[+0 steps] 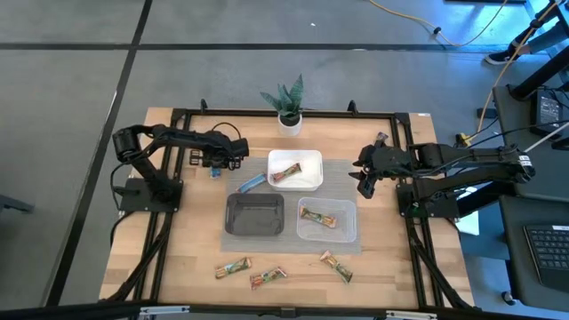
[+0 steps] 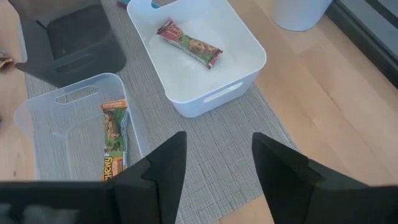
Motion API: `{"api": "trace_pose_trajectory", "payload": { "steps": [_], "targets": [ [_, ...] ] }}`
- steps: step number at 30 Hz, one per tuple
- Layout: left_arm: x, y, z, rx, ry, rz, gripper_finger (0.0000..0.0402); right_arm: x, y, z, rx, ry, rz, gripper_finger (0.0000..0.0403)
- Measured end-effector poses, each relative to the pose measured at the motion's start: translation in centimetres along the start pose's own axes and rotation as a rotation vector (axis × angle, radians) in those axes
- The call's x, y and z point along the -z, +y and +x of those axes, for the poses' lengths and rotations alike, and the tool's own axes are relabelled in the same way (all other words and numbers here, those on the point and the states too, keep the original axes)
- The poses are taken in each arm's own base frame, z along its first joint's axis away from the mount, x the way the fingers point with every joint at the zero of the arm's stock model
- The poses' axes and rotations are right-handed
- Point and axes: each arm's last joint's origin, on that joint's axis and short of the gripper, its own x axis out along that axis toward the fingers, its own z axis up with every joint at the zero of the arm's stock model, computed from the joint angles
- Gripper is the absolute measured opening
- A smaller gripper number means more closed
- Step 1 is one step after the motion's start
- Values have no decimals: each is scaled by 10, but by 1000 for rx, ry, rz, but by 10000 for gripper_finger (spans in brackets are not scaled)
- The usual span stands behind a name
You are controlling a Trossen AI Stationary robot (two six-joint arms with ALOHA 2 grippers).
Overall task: Pick and place Granola Bars by type
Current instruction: Put the left blue granola bar into the black bin
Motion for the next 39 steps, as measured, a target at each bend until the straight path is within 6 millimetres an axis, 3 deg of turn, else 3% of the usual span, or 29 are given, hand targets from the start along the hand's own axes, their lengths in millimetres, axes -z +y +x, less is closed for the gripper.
{"api": "trace_pose_trajectory", "payload": {
  "steps": [5,17,24,32,35,39],
  "targets": [
    [3,1,-6,18,-45,10,102,0,0,0,1,0,1,186],
    [-3,19,-50,215,-186,16,102,0,0,0,3,0,-2,186],
    [-3,15,-106,725,-374,289,102,0,0,0,3,-1,-72,186],
    [28,7,-177,1395,-627,687,102,0,0,0,3,-1,-77,186],
    [45,5,-194,1517,-736,768,102,0,0,0,3,-3,-75,186],
    [68,5,-200,1506,-779,800,102,-1,0,0,2,-6,-74,186]
  ]
}}
